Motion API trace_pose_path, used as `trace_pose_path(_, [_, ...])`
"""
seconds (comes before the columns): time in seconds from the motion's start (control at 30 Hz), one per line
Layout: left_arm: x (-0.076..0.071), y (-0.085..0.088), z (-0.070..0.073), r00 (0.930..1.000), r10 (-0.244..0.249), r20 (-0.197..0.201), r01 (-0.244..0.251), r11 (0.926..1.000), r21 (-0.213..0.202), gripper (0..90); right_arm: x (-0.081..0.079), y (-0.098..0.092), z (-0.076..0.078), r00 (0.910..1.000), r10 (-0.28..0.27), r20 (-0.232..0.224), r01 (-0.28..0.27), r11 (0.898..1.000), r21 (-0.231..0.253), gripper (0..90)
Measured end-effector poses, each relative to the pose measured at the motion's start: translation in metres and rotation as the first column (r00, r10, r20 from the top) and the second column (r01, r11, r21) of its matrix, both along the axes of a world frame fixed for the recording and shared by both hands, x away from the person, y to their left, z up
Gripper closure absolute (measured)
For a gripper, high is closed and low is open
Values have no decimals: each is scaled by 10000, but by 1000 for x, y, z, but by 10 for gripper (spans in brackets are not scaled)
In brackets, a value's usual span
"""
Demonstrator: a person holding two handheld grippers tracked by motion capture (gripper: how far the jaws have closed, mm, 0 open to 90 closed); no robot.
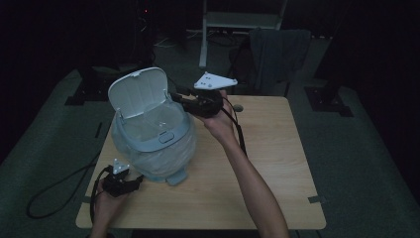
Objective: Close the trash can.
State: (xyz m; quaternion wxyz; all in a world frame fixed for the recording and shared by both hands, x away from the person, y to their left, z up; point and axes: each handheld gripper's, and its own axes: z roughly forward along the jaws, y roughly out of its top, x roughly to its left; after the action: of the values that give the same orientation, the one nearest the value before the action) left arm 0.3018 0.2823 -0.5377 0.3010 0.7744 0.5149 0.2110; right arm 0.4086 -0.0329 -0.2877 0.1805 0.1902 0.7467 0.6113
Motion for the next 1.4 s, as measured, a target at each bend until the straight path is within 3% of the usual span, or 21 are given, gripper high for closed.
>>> trace_pose_path(0.2, [-1,1,0,10000,-8,-7,8,10000,14,345,12,5,3,9999,-122,-41,122,9999,-24,689])
trace_pose_path(0.37, [-1,1,0,10000,-20,-7,20,10000,9,345,22,10,5,9992,-363,-157,364,9993,42,795])
trace_pose_path(0.6, [-1,1,0,10000,-31,-9,31,10000,12,345,35,22,7,9966,-761,-316,744,9960,-503,882])
trace_pose_path(1.0, [-1,1,0,10000,-24,-7,24,10000,10,345,45,36,26,9930,-1162,-218,1153,9926,-371,897])
trace_pose_path(1.4, [-2,1,0,10000,-11,-4,11,10000,-5,345,58,41,39,9862,-1594,-449,1602,9870,148,897])
